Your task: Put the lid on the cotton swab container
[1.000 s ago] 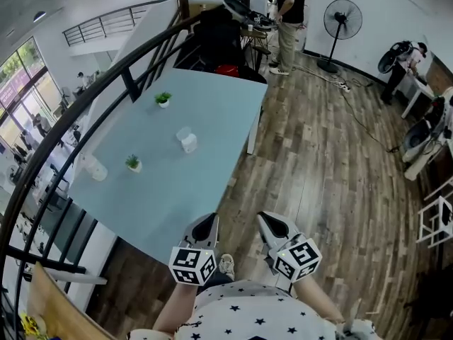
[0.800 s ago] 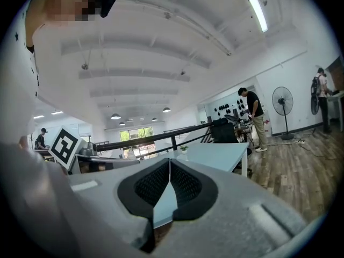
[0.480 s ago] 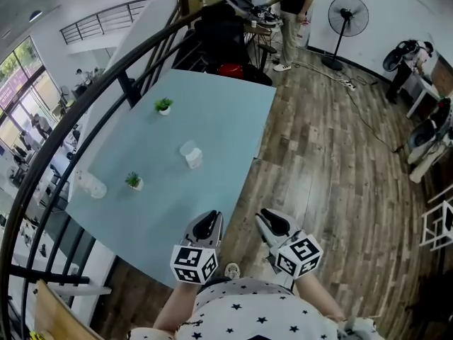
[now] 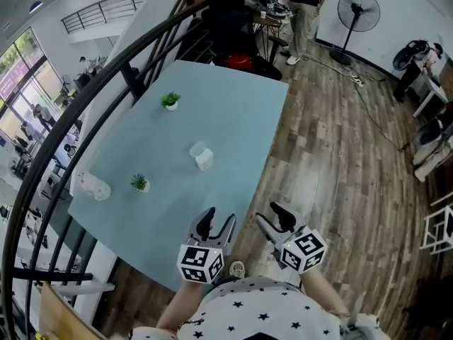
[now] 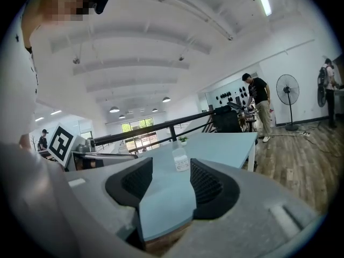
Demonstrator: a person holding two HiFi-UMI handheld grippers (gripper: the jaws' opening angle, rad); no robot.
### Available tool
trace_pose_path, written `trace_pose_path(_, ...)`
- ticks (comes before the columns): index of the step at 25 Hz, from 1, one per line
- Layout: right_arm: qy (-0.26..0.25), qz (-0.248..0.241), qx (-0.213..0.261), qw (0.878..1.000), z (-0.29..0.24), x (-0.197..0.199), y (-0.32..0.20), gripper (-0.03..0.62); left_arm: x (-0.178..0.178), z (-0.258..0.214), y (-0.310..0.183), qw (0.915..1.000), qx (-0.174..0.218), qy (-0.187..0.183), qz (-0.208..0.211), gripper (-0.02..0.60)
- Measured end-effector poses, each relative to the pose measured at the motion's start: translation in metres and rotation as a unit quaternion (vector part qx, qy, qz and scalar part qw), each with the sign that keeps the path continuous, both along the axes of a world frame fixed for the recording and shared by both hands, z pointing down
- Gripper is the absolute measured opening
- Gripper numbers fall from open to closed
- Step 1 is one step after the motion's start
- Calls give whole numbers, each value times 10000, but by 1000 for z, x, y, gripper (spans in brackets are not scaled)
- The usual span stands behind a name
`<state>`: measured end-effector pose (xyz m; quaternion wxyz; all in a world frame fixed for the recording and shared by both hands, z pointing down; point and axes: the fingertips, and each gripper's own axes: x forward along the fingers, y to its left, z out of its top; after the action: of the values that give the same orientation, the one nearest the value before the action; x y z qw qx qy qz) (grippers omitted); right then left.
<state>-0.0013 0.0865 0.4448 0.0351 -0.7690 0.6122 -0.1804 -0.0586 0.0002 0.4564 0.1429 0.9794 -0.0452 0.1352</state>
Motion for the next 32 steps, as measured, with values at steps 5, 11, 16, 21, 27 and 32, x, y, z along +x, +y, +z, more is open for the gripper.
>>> trace_pose_path(5, 27, -98, -15, 9999, 2, 5, -25, 202, -3, 11, -22, 9996, 77, -89, -241, 229)
trace_pose_path(11, 177, -279, -45, 9994, 5, 15, -53, 202, -2, 29, -44, 9991, 11, -175, -388, 229)
trace_pose_path(16, 194, -436, -53, 9988, 5, 26, -59, 202, 4, 33, -47, 9982, -29, -253, -534, 229)
trace_pose_path(21, 192, -909, 0, 9957, 8, 40, -80, 202, 16, 39, -56, 9958, -22, -296, -860, 229)
trace_pose_path(27, 184, -1801, -2, 9835, 16, 66, -130, 202, 40, 47, -86, 9894, -27, -406, -1395, 229)
trace_pose_path(32, 265, -2393, 30, 9706, 13, 95, -170, 202, 67, 52, -110, 9801, -88, -442, -1931, 229)
